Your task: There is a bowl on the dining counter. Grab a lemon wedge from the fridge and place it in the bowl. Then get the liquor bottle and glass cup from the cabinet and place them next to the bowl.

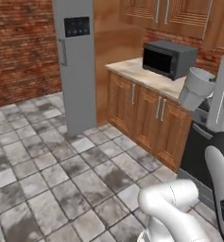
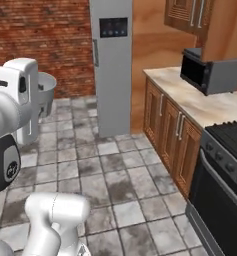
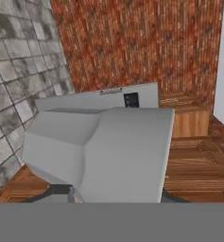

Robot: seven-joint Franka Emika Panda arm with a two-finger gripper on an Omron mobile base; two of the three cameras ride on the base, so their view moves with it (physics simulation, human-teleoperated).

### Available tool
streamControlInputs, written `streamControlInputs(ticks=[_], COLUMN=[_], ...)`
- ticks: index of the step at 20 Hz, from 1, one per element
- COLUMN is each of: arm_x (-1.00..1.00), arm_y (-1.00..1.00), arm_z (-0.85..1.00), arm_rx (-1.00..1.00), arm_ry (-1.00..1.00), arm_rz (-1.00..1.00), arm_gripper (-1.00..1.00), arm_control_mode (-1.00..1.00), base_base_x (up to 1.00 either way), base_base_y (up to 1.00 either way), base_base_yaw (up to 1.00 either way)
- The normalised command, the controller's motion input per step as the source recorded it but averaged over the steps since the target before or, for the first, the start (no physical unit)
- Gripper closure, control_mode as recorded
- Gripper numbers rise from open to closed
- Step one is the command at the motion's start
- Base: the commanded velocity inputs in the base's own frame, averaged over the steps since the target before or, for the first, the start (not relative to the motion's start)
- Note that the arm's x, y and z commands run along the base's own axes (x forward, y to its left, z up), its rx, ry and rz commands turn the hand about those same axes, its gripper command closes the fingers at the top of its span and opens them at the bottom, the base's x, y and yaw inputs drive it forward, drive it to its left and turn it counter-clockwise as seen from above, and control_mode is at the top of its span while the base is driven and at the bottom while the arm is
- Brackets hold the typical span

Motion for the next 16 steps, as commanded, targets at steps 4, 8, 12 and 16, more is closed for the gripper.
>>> streamControlInputs(ticks=[4, 8, 12, 16], arm_x=[0.00, 0.00, 0.00, 0.00], arm_y=[0.00, 0.00, 0.00, 0.00], arm_z=[0.00, 0.00, 0.00, 0.00], arm_rx=[0.00, 0.00, 0.00, 0.00], arm_ry=[0.00, 0.00, 0.00, 0.00], arm_rz=[0.00, 0.00, 0.00, 0.00], arm_gripper=[1.00, 1.00, 1.00, 1.00], arm_control_mode=[1.00, 1.00, 1.00, 1.00], base_base_x=[-0.99, -1.00, -1.00, -1.00], base_base_y=[-0.01, 0.00, 0.00, -0.05], base_base_yaw=[0.54, 0.52, 0.52, 0.54])
